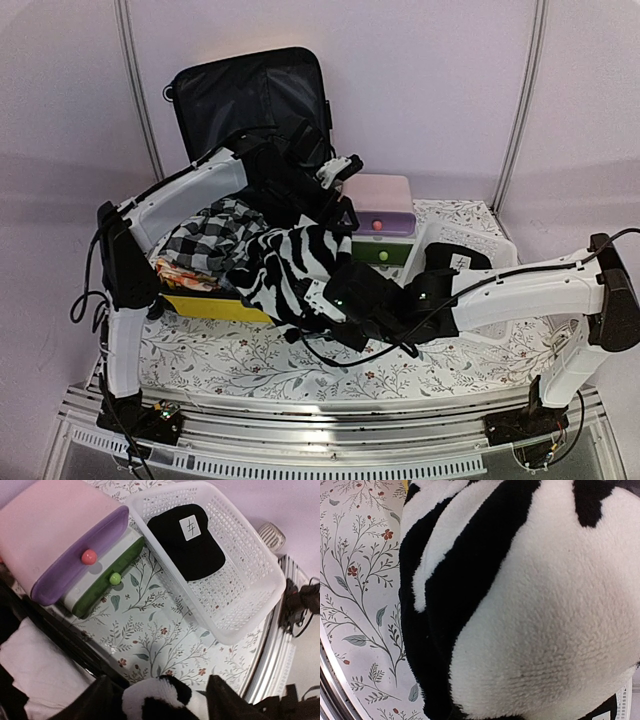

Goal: Open, take out, and arrange the luggage
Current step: Pick up the clothes from the opened luggage.

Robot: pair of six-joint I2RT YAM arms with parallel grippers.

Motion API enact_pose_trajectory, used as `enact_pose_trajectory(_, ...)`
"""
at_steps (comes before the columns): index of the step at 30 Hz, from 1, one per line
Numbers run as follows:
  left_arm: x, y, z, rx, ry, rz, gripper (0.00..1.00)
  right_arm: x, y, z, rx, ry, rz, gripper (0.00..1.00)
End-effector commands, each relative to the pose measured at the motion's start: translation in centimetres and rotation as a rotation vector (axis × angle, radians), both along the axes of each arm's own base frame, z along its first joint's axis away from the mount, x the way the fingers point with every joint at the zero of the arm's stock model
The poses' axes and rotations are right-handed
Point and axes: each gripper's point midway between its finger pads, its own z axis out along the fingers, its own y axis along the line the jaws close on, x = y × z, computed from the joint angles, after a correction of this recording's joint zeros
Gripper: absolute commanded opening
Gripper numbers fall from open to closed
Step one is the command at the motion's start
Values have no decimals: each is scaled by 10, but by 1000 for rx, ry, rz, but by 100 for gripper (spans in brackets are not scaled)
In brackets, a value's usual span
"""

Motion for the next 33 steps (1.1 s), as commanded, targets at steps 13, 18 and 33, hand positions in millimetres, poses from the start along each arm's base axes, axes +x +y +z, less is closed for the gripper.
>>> enact_pose_trajectory(13,-14,15,47,-74,-33,-32,0,3,10,32,94,-38,-10,4)
enact_pose_trajectory(18,13,40,125,-241,-178,145,0,0,2,60,211,41,11,3)
enact_pose_trajectory(33,5,90,261,-685,-464,362,0,-3,-41,168,485,405,49,3)
